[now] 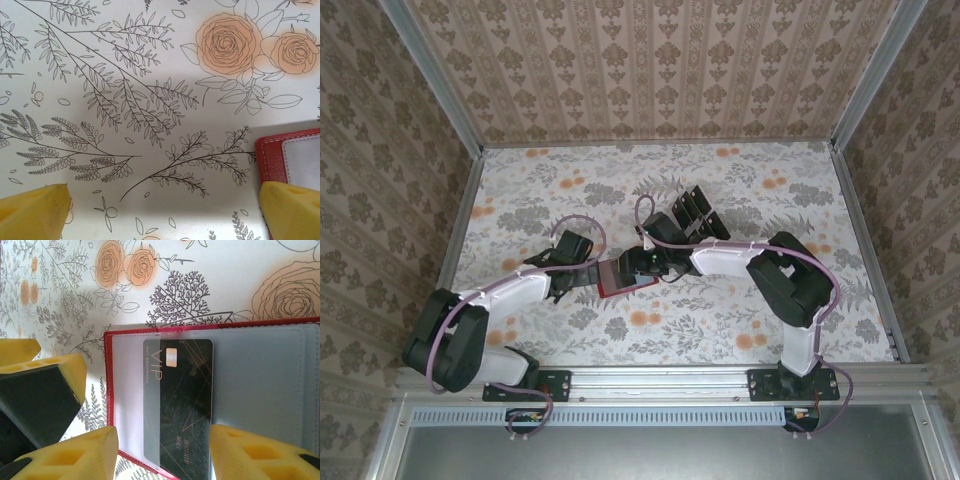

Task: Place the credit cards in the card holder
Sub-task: Insert the credit card into the card slot.

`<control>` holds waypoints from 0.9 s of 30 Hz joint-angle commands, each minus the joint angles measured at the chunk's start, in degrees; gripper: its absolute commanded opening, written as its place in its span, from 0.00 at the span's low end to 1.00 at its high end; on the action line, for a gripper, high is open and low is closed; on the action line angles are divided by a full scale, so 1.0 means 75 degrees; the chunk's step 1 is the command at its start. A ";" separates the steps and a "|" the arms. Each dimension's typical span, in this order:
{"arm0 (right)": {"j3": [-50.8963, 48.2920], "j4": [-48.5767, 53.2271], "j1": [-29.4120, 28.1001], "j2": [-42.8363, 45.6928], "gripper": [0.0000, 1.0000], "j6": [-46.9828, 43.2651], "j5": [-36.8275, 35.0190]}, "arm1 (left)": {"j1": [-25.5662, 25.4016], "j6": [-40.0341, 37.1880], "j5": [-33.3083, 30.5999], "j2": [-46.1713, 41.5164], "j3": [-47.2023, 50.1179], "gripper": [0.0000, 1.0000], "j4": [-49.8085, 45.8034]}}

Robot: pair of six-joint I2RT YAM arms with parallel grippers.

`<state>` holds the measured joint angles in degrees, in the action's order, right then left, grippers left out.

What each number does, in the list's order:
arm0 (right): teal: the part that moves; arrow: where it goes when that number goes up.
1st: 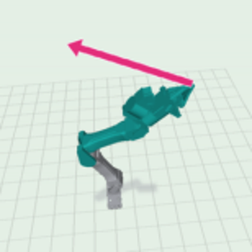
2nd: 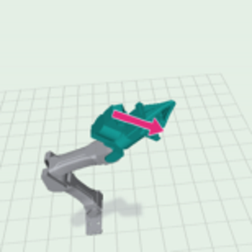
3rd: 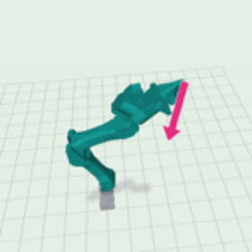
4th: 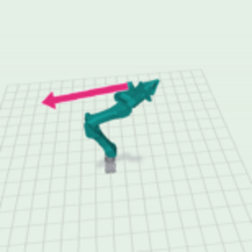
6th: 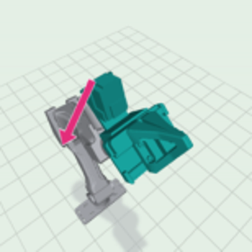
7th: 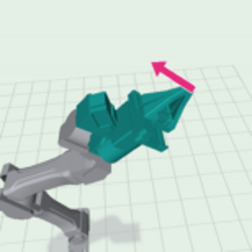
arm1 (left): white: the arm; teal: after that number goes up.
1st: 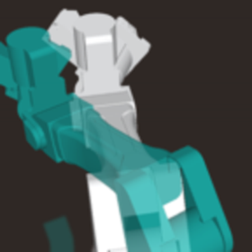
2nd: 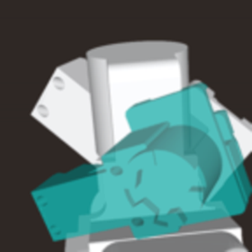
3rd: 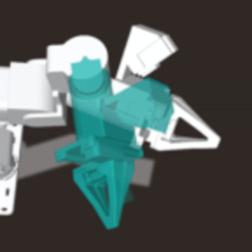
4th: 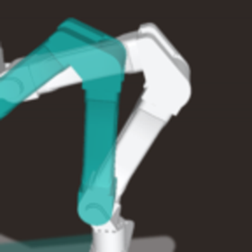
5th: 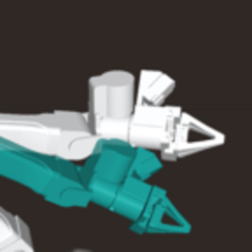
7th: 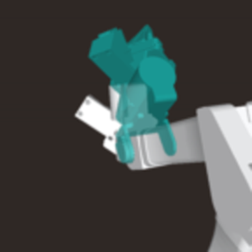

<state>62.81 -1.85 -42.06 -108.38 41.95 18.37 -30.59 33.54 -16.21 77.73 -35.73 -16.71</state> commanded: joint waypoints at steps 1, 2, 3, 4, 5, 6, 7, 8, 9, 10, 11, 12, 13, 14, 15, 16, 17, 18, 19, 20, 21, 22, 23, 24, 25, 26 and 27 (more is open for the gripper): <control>0.0274 0.0467 -0.0051 -0.0263 0.50 -0.0224 -0.0152 | 0.0052 0.0225 0.0132 0.0112 0.0023 1.00 -0.0046; 0.0318 0.0468 -0.0062 -0.0310 0.49 -0.0224 -0.0135 | 0.0047 0.0223 0.0125 0.0125 0.0021 1.00 -0.0045; 0.0354 0.0477 -0.0054 -0.0368 0.47 -0.0227 -0.0117 | 0.0041 0.0209 0.0132 0.0140 0.0031 1.00 -0.0032; 0.0393 0.0480 -0.0068 -0.0418 0.44 -0.0227 -0.0086 | 0.0047 0.0214 0.0131 0.0174 0.0041 1.00 -0.0015; 0.0434 0.0486 -0.0077 -0.0459 0.42 -0.0227 -0.0078 | 0.0047 0.0216 0.0125 0.0198 0.0041 1.00 0.0008; 0.0477 0.0496 -0.0085 -0.0505 0.41 -0.0227 -0.0076 | 0.0047 0.0221 0.0132 0.0226 0.0052 1.00 0.0024; 0.0497 0.0477 -0.0096 -0.0535 0.39 -0.0227 -0.0052 | 0.0047 0.0233 0.0131 0.0249 0.0071 1.00 0.0035; 0.0517 0.0468 -0.0098 -0.0561 0.38 -0.0216 -0.0047 | 0.0047 0.0239 0.0128 0.0272 0.0087 1.00 0.0071; 0.0536 0.0459 -0.0109 -0.0592 0.36 -0.0209 -0.0015 | 0.0048 0.0250 0.0131 0.0296 0.0113 1.00 0.0099; 0.0560 0.0457 -0.0113 -0.0620 0.34 -0.0214 -0.0002 | 0.0048 0.0259 0.0138 0.0315 0.0128 1.00 0.0128; 0.0566 0.0456 -0.0127 -0.0631 0.33 -0.0206 0.0005 | 0.0047 0.0257 0.0143 0.0336 0.0132 1.00 0.0159; 0.0567 0.0436 -0.0137 -0.0655 0.31 -0.0195 0.0016 | 0.0047 0.0274 0.0149 0.0369 0.0134 1.00 0.0178; 0.0567 0.0412 -0.0152 -0.0655 0.30 -0.0181 0.0040 | 0.0047 0.0270 0.0157 0.0392 0.0146 1.00 0.0200; 0.0567 0.0399 -0.0160 -0.0675 0.29 -0.0177 0.0040 | 0.0047 0.0274 0.0165 0.0410 0.0155 1.00 0.0221; 0.0567 0.0378 -0.0169 -0.0684 0.28 -0.0146 0.0058 | 0.0047 0.0274 0.0167 0.0426 0.0160 1.00 0.0236; 0.0567 0.0347 -0.0200 -0.0683 0.28 -0.0123 0.0068 | 0.0047 0.0271 0.0166 0.0445 0.0158 1.00 0.0258; 0.0564 0.0314 -0.0214 -0.0687 0.27 -0.0094 0.0073 | 0.0047 0.0270 0.0162 0.0457 0.0158 1.00 0.0260; 0.0567 0.0287 -0.0227 -0.0690 0.27 -0.0066 0.0082 | 0.0047 0.0273 0.0169 0.0463 0.0167 1.00 0.0277; 0.0578 0.0260 -0.0257 -0.0702 0.28 -0.0034 0.0104 | 0.0047 0.0274 0.0165 0.0470 0.0160 1.00 0.0293; 0.0589 0.0238 -0.0280 -0.0735 0.27 0.0000 0.0125 | 0.0047 0.0263 0.0157 0.0486 0.0167 1.00 0.0304; 0.0611 0.0210 -0.0303 -0.0766 0.28 0.0034 0.0155 | 0.0047 0.0256 0.0164 0.0491 0.0165 1.00 0.0315; 0.0652 0.0186 -0.0330 -0.0803 0.28 0.0060 0.0174 | 0.0047 0.0256 0.0161 0.0501 0.0157 1.00 0.0318; 0.0688 0.0171 -0.0351 -0.0846 0.28 0.0076 0.0213 | 0.0047 0.0251 0.0160 0.0501 0.0146 1.00 0.0336; 0.0733 0.0164 -0.0381 -0.0890 0.27 0.0100 0.0231 | 0.0047 0.0250 0.0167 0.0522 0.0149 1.00 0.0329; 0.0787 0.0141 -0.0402 -0.0934 0.27 0.0123 0.0259 | 0.0047 0.0251 0.0163 0.0524 0.0146 1.00 0.0350; 0.0821 0.0120 -0.0435 -0.0975 0.27 0.0142 0.0291 | 0.0047 0.0251 0.0164 0.0525 0.0153 1.00 0.0341; 0.0864 0.0097 -0.0453 -0.1003 0.27 0.0162 0.0321 | 0.0047 0.0251 0.0149 0.0517 0.0137 1.00 0.0342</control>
<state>67.44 -0.21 -44.69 -114.17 42.02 18.96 -30.59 34.57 -15.20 81.01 -35.22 -14.48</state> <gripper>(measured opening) 0.276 0.997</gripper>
